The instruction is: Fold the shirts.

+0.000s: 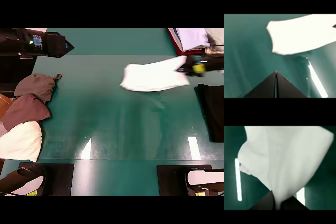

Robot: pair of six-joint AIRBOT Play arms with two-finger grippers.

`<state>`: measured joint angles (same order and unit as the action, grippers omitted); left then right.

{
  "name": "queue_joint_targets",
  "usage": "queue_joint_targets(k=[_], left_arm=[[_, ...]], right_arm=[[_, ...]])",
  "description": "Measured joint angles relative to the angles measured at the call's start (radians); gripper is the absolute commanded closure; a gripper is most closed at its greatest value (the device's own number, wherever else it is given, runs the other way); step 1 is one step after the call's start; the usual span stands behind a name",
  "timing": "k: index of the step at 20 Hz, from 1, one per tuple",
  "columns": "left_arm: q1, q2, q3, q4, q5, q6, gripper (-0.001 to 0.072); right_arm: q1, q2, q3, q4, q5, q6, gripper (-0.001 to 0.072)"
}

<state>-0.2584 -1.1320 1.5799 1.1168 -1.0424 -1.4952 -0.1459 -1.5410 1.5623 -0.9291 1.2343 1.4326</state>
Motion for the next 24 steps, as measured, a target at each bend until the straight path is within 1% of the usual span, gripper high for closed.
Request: queue_joint_targets(k=[4,8,12,15,19,21,24], left_arm=[[-0.034,0.0,-0.001,-0.002,0.046,0.002,0.068],[-0.044,0.0,-0.002,-0.002,0.062,0.002,0.068],[-0.046,0.0,-0.002,-0.002,0.062,0.002,0.068],[-0.047,0.0,-0.002,-0.003,0.062,0.002,0.068],[-0.047,0.0,-0.002,-0.002,0.056,0.003,0.068],[-0.047,0.0,-0.002,-0.002,0.053,0.004,0.068],[-0.047,0.0,-0.002,-0.001,0.039,0.008,0.068]], right_arm=[[-0.276,0.082,-0.028,-0.021,-0.03,0.014,0.0694],[-0.446,0.108,-0.032,0.017,-0.07,0.016,0.0694],[-0.501,0.115,-0.014,0.069,-0.107,0.018,0.0694],[-0.513,0.116,0.052,0.085,-0.105,0.018,0.0694],[-0.534,0.117,0.167,0.085,-0.033,0.017,0.0694],[-0.547,0.118,0.21,0.072,0.026,0.017,0.0694],[-0.559,0.13,0.241,-0.006,0.113,0.019,0.0694]])
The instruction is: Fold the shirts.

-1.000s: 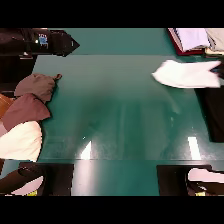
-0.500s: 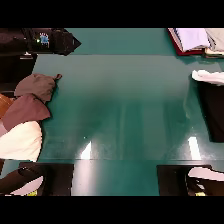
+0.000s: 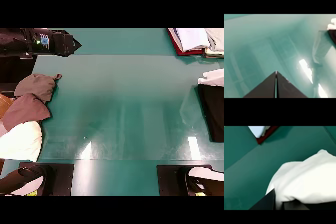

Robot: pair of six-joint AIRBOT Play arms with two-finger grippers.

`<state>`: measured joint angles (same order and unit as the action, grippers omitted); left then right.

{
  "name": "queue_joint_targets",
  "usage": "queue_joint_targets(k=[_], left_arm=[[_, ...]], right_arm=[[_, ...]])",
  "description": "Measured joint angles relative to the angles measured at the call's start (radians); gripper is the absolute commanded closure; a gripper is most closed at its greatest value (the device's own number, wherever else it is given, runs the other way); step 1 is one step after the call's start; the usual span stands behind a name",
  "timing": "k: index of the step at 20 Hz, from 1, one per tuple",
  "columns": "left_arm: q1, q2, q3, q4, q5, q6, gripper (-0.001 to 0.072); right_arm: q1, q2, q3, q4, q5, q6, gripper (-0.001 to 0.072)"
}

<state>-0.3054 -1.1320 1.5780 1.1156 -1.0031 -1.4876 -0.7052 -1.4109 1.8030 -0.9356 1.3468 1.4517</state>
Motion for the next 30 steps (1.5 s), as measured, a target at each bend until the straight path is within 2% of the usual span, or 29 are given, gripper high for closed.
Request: queue_joint_targets(k=[4,8,9,11,12,16,19,22,25,26,27,28,30], left_arm=[[0.0,0.0,0.0,0.002,-0.023,0.004,0.0679],[0.0,0.0,0.0,0.003,-0.049,0.024,0.068],[0.0,0.0,0.0,0.003,-0.054,0.031,0.068],[0.0,0.0,0.0,0.004,-0.061,0.04,0.068],[0.0,0.0,0.0,0.004,-0.067,0.045,0.068],[0.0,0.0,0.0,0.005,-0.082,0.052,0.0679],[0.0,0.0,0.0,0.004,-0.084,0.053,0.0679],[0.0,0.0,0.0,0.004,-0.085,0.054,0.0679],[0.0,0.0,0.0,0.002,-0.082,0.055,0.0679],[0.0,0.0,0.0,0.002,-0.081,0.055,0.0679],[0.0,0.0,0.0,0.001,-0.077,0.055,0.0679],[0.0,0.0,0.0,0.0,-0.07,0.055,0.0679],[0.0,0.0,0.0,0.0,-0.055,0.055,0.0679]], right_arm=[[-0.006,0.034,0.01,-0.171,0.084,0.045,0.0694],[-0.008,0.088,-0.087,-0.309,0.125,0.077,0.0676],[-0.01,0.105,-0.128,-0.341,0.13,0.082,0.0571],[-0.02,0.136,-0.21,-0.39,0.139,0.084,0.0131],[-0.03,0.151,-0.247,-0.406,0.142,0.087,0.0041],[-0.081,0.209,-0.349,-0.425,0.147,0.091,0.0064],[-0.074,0.262,-0.375,-0.328,0.114,0.093,0.0066],[0.018,0.317,-0.384,-0.198,0.072,0.092,0.0079],[0.189,0.369,-0.388,-0.129,0.013,0.092,0.032],[0.251,0.383,-0.388,-0.119,-0.009,0.092,0.0432],[0.32,0.397,-0.389,-0.11,-0.035,0.092,0.0609],[0.383,0.408,-0.389,-0.103,-0.06,0.092,0.0693],[0.499,0.43,-0.389,-0.098,-0.114,0.077,0.0693]])
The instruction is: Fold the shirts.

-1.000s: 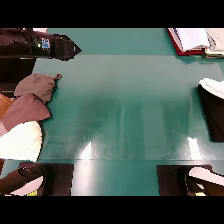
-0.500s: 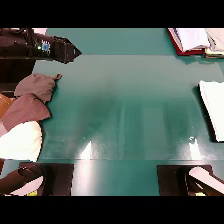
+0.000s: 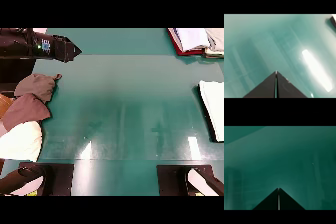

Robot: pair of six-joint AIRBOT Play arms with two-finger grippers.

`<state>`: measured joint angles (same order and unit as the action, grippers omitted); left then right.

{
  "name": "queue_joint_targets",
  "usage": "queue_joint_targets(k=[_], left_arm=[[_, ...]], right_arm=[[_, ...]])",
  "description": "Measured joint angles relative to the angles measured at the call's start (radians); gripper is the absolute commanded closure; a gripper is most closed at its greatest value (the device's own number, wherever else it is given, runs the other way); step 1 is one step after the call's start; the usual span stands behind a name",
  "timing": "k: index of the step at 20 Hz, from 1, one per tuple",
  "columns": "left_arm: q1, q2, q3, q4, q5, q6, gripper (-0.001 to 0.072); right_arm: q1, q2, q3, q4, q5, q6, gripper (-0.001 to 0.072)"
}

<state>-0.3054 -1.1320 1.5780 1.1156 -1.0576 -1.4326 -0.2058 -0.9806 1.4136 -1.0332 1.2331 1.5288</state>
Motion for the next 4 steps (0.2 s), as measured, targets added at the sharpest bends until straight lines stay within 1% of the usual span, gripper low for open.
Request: queue_joint_targets(k=[2,4], left_arm=[[0.0,0.0,0.0,-0.001,0.016,0.0,0.0679],[0.0,0.0,0.0,-0.002,0.034,0.0,0.0679]], right_arm=[[0.096,0.02,0.0,0.006,-0.044,-0.021,0.0693],[0.148,0.032,0.0,0.007,-0.071,-0.03,0.0693]])
